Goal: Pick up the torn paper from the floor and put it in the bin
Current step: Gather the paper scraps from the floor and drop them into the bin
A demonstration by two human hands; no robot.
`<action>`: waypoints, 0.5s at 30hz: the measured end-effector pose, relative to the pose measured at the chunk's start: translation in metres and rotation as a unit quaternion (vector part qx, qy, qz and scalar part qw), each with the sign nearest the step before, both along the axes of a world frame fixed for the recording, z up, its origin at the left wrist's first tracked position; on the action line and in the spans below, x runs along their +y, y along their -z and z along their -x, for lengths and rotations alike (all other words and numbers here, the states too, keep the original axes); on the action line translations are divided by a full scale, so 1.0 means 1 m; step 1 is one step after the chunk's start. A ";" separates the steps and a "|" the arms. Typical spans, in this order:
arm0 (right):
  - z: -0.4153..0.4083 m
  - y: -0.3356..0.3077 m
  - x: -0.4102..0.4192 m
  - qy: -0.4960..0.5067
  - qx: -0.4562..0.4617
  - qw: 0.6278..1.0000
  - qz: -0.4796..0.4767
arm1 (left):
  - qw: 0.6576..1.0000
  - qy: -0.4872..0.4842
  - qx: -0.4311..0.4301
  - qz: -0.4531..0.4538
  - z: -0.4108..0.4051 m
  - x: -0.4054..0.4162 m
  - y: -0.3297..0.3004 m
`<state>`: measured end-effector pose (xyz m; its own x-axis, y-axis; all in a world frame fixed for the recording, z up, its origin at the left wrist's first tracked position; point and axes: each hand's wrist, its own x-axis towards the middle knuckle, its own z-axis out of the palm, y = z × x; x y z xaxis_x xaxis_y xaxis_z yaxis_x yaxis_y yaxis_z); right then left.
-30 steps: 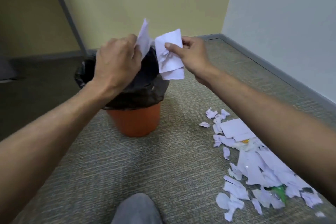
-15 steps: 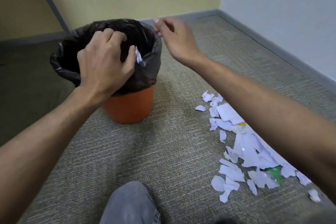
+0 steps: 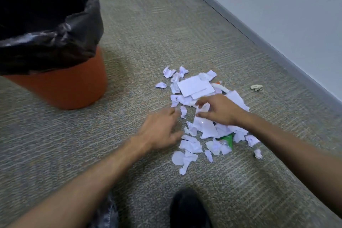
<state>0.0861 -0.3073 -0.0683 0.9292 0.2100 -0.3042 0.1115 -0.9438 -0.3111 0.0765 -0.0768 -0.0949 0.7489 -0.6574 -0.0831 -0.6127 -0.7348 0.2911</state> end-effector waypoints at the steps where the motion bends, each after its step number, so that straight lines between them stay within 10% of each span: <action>1: 0.008 0.008 -0.004 0.000 0.026 1.000 0.013 | 1.000 0.011 0.022 -0.015 0.004 -0.007 0.009; 15: 0.043 0.068 0.015 -0.129 0.029 0.986 0.100 | 0.990 -0.056 0.115 -0.057 0.043 -0.029 0.047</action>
